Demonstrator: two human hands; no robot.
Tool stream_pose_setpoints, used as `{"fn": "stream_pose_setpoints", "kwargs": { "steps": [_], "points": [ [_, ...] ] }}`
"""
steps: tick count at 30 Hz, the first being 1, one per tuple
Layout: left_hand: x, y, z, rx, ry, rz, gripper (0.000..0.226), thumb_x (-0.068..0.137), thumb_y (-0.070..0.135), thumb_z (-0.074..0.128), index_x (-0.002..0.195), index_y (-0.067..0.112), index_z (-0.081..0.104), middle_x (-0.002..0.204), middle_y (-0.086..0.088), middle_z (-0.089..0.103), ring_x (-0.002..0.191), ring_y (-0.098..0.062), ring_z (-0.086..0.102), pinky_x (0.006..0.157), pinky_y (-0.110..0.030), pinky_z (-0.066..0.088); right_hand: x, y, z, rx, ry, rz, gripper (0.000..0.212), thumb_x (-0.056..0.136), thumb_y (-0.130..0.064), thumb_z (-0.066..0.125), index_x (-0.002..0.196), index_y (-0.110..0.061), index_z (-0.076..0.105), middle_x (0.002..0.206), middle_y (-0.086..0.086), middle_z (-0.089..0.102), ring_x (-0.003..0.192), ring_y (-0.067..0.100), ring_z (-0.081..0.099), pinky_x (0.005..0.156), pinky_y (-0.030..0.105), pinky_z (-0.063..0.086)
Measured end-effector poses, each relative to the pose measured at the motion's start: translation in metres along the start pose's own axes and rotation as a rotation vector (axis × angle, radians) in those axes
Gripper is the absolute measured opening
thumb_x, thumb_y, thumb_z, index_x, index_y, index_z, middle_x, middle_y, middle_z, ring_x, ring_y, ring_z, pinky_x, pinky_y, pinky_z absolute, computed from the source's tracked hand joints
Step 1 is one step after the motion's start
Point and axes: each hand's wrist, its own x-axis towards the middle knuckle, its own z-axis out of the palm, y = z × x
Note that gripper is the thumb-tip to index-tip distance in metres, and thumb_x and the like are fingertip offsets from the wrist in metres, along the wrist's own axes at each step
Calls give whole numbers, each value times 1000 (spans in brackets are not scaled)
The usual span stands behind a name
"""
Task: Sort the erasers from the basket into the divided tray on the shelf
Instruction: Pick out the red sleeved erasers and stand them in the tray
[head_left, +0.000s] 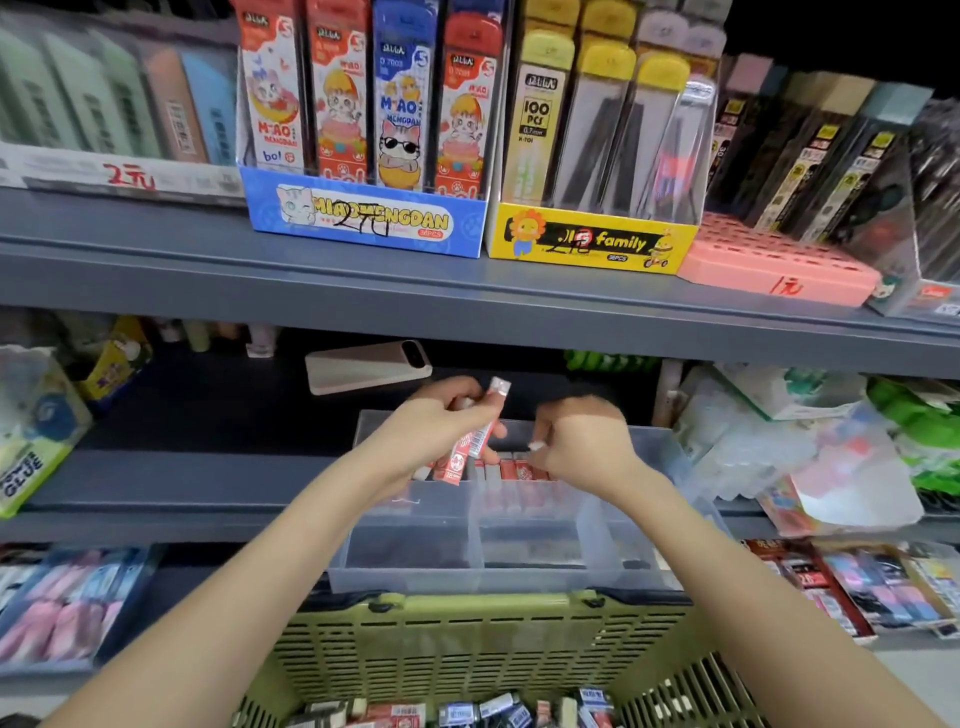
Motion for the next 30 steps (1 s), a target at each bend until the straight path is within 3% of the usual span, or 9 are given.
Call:
{"fn": "stream_pose_setpoints", "kwargs": {
  "steps": [4,7,11,14,18,21,25,28,30],
  "points": [
    [2,-9,-2,20,-20,-2,22,94,30,56,94,8,55,91,-4,74,73,-19,73,51,-22,40,-6,15,-12,251,-44,182,18,71,-32,70,72,-23,54,70,-5,57,79,21,59,61,24,34],
    [6,-12,-5,53,-26,29,23,94,31,56,93,9,56,88,0,75,74,-20,73,58,-24,46,-19,23,-12,330,108,162,16,73,-24,71,78,-18,58,67,-9,54,79,15,49,62,25,28],
    [20,-8,7,262,-118,125,34,94,42,53,93,8,54,90,7,74,82,-30,69,64,-30,45,-35,39,-18,624,322,325,19,71,-24,74,71,-18,55,65,-6,61,67,16,56,58,31,41],
    [33,-8,20,493,-235,205,43,92,53,49,90,10,53,79,3,67,63,-16,57,59,-27,40,-48,49,-13,830,329,446,20,71,-22,76,72,-19,56,63,0,58,60,16,53,57,32,41],
    [52,-1,37,639,-403,281,40,91,50,51,89,10,54,72,4,50,60,-6,42,55,-21,35,-60,58,-7,1116,333,524,17,74,-14,74,76,-15,57,74,15,63,68,24,58,62,28,46],
    [68,4,46,705,-556,276,28,95,41,52,77,19,52,71,9,49,58,-4,39,51,-19,34,-60,61,-3,1206,325,565,16,77,-11,72,77,-13,56,76,17,64,69,18,57,60,21,43],
    [81,-11,51,712,-701,146,34,96,41,51,76,15,45,53,19,42,45,0,34,42,-15,30,-59,61,3,1265,326,585,16,78,-9,70,79,-11,54,80,25,63,69,21,56,63,25,43],
    [86,-14,49,713,-711,131,38,94,47,50,74,15,43,54,18,39,43,0,33,39,-11,28,-58,60,6,1246,352,566,17,78,-8,69,76,-13,53,70,10,58,64,15,52,58,19,42],
    [90,-13,49,743,-708,163,43,90,57,48,75,16,45,63,16,42,52,-4,37,48,-16,33,-57,57,5,1224,389,542,19,77,-8,70,75,-15,53,67,2,56,61,10,51,58,17,43]
  ]
}}
